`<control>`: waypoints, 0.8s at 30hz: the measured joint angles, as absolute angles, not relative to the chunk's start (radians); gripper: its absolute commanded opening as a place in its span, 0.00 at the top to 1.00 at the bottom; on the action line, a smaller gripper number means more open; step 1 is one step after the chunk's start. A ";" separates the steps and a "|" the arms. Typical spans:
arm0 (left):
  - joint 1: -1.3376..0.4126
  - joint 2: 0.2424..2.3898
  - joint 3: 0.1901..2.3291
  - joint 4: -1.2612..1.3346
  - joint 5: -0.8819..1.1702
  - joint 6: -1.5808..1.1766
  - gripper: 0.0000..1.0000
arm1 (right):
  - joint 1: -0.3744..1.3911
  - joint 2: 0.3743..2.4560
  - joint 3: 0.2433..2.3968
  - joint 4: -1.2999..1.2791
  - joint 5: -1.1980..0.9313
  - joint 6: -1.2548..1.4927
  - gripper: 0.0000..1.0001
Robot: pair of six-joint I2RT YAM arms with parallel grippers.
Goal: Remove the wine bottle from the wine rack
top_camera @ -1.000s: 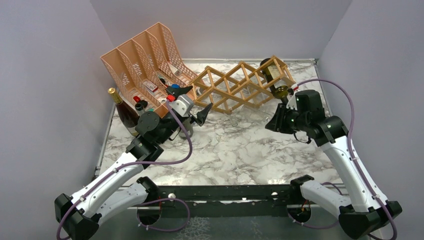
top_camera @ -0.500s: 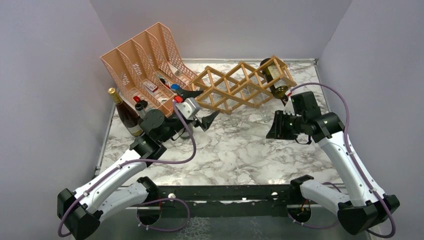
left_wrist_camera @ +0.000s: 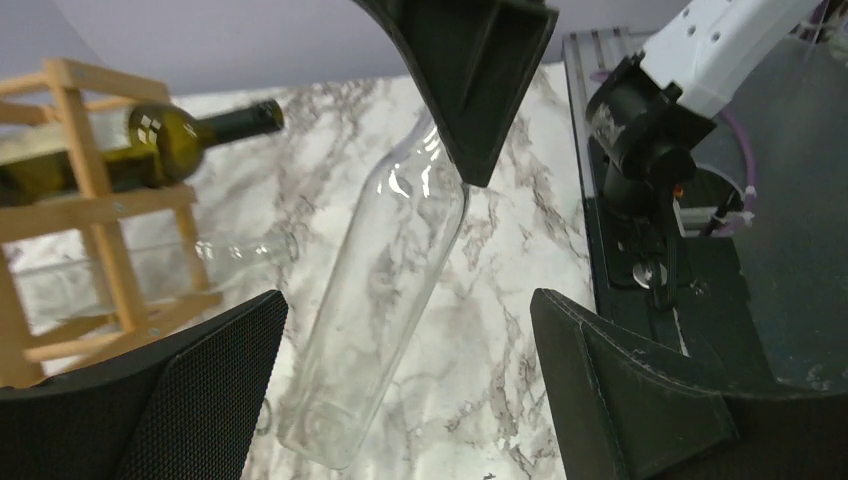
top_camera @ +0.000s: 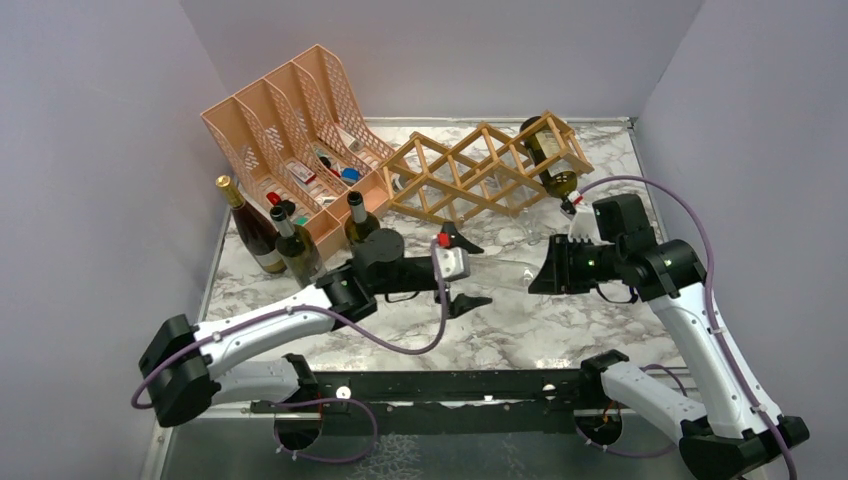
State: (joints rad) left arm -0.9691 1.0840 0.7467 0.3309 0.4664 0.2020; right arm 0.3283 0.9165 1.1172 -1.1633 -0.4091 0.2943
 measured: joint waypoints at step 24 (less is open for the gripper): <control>-1.131 1.516 1.163 -0.078 0.382 0.443 0.07 | 0.390 0.896 1.103 -1.161 -0.459 0.260 0.99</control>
State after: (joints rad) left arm -1.1309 1.5158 1.1633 -0.0784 0.3820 0.4427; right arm 0.3904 0.8959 1.1034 -1.1614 -0.4587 0.2604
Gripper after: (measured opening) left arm 0.986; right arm 0.372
